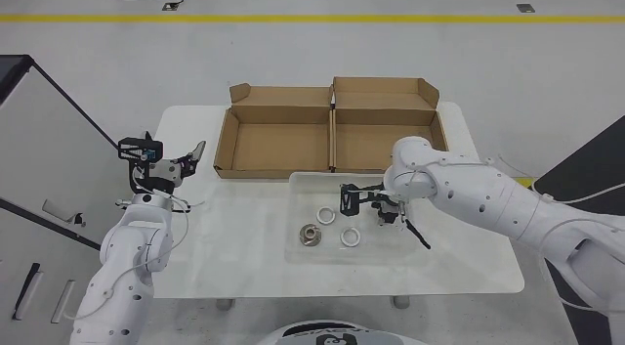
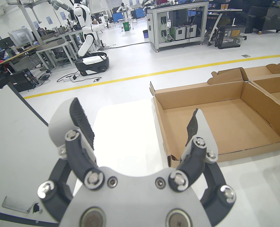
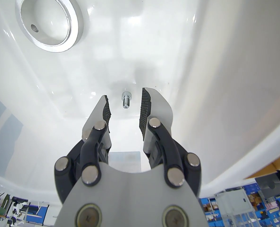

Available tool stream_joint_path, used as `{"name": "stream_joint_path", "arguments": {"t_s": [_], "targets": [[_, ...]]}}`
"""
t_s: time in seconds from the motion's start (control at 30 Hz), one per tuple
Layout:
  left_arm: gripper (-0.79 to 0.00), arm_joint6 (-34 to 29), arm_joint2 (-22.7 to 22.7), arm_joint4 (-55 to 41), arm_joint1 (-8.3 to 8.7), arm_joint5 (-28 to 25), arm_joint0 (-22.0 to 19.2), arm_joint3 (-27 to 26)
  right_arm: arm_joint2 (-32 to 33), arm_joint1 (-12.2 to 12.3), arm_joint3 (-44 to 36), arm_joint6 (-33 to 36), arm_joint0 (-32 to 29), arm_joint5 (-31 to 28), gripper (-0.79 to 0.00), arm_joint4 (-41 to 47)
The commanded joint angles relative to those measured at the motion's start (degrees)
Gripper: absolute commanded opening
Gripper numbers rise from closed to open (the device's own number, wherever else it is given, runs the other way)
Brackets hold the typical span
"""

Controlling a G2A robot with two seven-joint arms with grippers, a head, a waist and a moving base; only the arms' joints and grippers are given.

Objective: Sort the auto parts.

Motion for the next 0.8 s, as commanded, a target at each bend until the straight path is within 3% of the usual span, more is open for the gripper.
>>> {"name": "stream_joint_path", "arguments": {"t_s": [0.0, 0.3, 0.43, 0.47, 0.77], "targets": [[0.0, 0.0, 0.0, 0.0, 0.0, 0.0, 0.0, 0.0, 0.0, -0.17, 0.3, -0.09, -0.06, -0.09, -0.483, -0.15], [0.0, 0.0, 0.0, 0.0, 0.0, 0.0, 0.0, 0.0, 0.0, -0.87, 2.05, -0.83, -0.24, -0.83, -0.542, -0.62], [0.0, 0.0, 0.0, 0.0, 0.0, 0.0, 0.0, 0.0, 0.0, -1.09, 2.61, -0.88, -0.24, -0.88, -0.711, -0.49], [0.0, 0.0, 0.0, 0.0, 0.0, 0.0, 0.0, 0.0, 0.0, -1.12, 2.68, -0.88, -0.21, -0.88, -0.785, -0.48], [0.0, 0.0, 0.0, 0.0, 0.0, 0.0, 0.0, 0.0, 0.0, -0.46, 1.91, -1.65, 1.33, -1.65, -0.785, 0.7]]}}
